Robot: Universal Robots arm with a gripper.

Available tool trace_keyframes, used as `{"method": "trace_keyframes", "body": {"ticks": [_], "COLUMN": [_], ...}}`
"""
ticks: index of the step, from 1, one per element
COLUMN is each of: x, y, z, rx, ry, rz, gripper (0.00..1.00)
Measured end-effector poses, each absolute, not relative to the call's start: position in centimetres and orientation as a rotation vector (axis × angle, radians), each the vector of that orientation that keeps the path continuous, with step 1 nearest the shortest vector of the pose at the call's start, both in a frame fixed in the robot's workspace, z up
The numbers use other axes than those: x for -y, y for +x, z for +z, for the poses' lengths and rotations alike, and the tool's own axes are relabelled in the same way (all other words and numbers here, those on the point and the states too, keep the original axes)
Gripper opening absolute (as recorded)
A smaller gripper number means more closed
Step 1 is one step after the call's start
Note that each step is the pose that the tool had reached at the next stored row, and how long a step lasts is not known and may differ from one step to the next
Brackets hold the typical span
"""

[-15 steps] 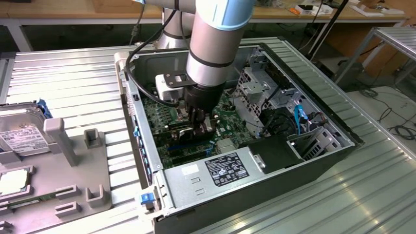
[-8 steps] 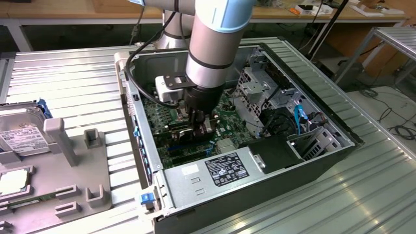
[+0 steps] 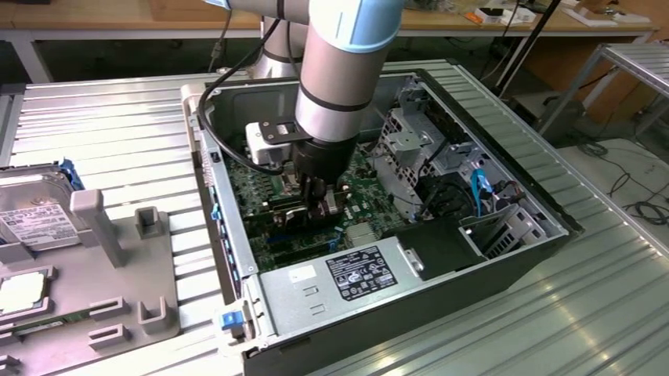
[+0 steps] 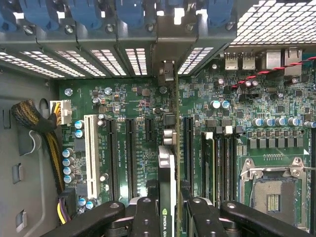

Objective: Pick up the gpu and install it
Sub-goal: 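Insert the gpu into the slot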

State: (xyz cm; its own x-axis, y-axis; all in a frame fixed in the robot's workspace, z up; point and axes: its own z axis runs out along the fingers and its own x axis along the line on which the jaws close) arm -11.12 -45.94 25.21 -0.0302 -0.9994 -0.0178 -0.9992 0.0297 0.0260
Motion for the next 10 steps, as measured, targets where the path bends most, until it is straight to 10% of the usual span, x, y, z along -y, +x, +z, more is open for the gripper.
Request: {"method": "trace_keyframes", "body": {"ticks": [10], "x": [45.93], "y": [-11.12], "z": [25.21], "rx": [2.250], "ry": [2.184], "rz": [-0.049], "gripper": [0.27]}}
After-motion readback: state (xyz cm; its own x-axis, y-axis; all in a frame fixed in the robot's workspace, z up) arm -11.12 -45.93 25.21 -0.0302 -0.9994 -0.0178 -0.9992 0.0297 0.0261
